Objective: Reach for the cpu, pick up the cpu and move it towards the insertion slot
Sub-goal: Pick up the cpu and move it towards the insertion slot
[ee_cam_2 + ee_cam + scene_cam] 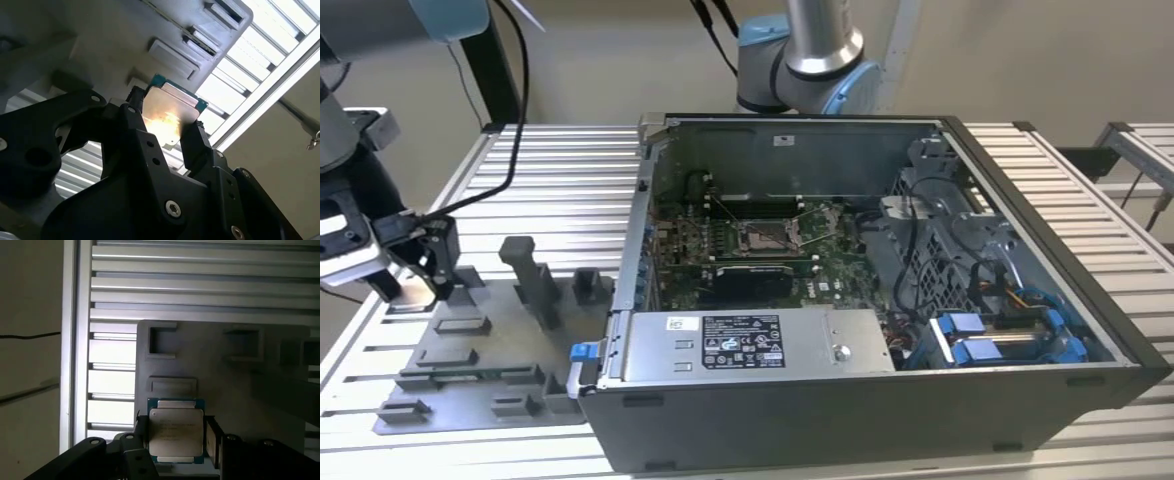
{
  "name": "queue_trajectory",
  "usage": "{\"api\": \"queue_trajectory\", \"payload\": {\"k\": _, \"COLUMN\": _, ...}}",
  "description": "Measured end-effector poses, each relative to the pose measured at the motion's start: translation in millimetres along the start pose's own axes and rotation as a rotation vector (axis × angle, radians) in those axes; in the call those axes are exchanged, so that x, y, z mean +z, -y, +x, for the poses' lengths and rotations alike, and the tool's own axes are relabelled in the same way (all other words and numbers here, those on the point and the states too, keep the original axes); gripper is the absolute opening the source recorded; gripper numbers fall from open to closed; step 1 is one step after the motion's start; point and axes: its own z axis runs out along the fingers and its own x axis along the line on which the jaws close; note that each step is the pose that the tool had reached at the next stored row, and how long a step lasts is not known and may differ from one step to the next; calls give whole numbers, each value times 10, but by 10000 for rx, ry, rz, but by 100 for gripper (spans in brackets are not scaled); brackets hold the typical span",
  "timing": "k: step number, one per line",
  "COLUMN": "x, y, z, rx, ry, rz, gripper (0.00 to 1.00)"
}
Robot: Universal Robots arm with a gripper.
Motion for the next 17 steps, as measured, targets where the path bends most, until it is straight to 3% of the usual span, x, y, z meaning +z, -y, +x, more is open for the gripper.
{"api": "queue_trajectory", "payload": {"k": 17, "x": -214, "y": -8, "z": 1, "rx": 0, "ry": 0, "rz": 0, "gripper": 0}}
